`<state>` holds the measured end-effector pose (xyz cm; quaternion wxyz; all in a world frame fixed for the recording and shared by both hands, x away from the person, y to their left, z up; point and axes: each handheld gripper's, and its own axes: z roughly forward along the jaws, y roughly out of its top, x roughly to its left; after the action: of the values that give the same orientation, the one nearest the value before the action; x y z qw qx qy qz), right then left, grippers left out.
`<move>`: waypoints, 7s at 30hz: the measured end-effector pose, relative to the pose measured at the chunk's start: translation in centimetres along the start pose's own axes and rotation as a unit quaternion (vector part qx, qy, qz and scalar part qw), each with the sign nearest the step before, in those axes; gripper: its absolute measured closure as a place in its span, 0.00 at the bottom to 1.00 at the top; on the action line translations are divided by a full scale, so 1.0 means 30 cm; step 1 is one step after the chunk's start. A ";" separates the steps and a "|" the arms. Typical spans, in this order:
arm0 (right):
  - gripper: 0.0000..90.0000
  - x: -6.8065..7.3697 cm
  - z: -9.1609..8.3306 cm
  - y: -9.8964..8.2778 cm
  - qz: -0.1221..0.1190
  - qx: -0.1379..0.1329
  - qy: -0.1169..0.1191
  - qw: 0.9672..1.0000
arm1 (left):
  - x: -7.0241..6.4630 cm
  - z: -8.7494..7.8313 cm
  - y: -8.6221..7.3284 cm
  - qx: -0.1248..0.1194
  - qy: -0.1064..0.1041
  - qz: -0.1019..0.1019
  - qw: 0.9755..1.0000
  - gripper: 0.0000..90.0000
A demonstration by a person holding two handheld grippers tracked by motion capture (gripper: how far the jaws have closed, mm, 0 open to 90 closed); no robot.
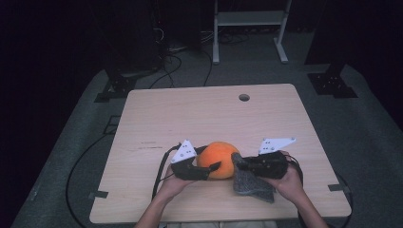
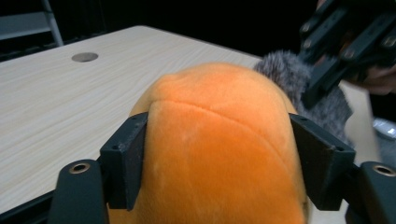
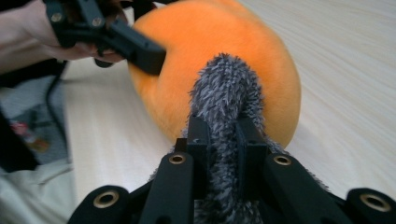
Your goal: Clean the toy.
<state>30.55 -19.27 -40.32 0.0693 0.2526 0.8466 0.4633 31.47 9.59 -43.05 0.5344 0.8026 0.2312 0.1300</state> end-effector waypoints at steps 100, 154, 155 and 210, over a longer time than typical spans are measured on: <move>0.87 0.112 0.029 0.054 -0.068 0.064 0.010 0.996 | -0.070 -0.007 -0.018 0.065 -0.049 0.109 0.991 0.24; 0.87 -0.035 0.035 -0.055 0.036 0.068 0.030 0.997 | 0.009 -0.021 -0.046 0.069 -0.038 0.021 0.997 0.24; 0.87 -0.051 0.033 -0.084 0.044 0.088 0.029 0.995 | 0.009 -0.020 -0.044 0.068 -0.037 0.021 0.997 0.24; 0.88 0.043 -0.065 0.051 -0.042 0.093 -0.023 0.995 | -0.094 0.040 0.034 0.040 -0.047 -0.043 0.997 0.21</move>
<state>29.30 -19.42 -37.80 0.0845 0.2331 0.8941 0.3731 29.82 6.85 -42.49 0.5175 0.8176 0.2453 0.0597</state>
